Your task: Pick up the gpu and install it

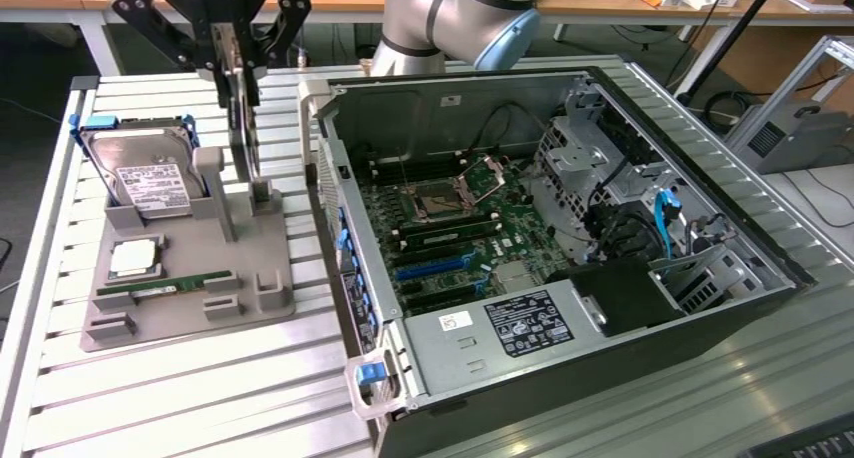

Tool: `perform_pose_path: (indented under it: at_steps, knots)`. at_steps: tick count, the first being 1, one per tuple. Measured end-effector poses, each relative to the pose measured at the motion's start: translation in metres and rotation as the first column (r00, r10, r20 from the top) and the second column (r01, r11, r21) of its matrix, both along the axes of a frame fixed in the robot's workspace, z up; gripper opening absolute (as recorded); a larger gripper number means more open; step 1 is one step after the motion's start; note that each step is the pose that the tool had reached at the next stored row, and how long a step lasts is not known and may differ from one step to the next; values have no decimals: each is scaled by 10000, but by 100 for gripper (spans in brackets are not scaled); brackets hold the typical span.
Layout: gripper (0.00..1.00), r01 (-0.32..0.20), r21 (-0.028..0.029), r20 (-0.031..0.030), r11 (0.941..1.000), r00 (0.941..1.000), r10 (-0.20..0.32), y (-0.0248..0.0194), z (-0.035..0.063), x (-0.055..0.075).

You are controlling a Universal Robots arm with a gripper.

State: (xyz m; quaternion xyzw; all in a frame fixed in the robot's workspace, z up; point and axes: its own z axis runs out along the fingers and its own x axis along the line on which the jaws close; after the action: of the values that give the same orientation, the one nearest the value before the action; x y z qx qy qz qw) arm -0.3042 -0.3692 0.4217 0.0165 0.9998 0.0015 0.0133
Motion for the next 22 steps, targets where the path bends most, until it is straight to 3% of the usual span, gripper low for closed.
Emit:
perform_pose_path:
  at_steps: [22]
  knots:
    - [27, 0, 0, 0, 10000, 10000, 0, 0, 113, 0]
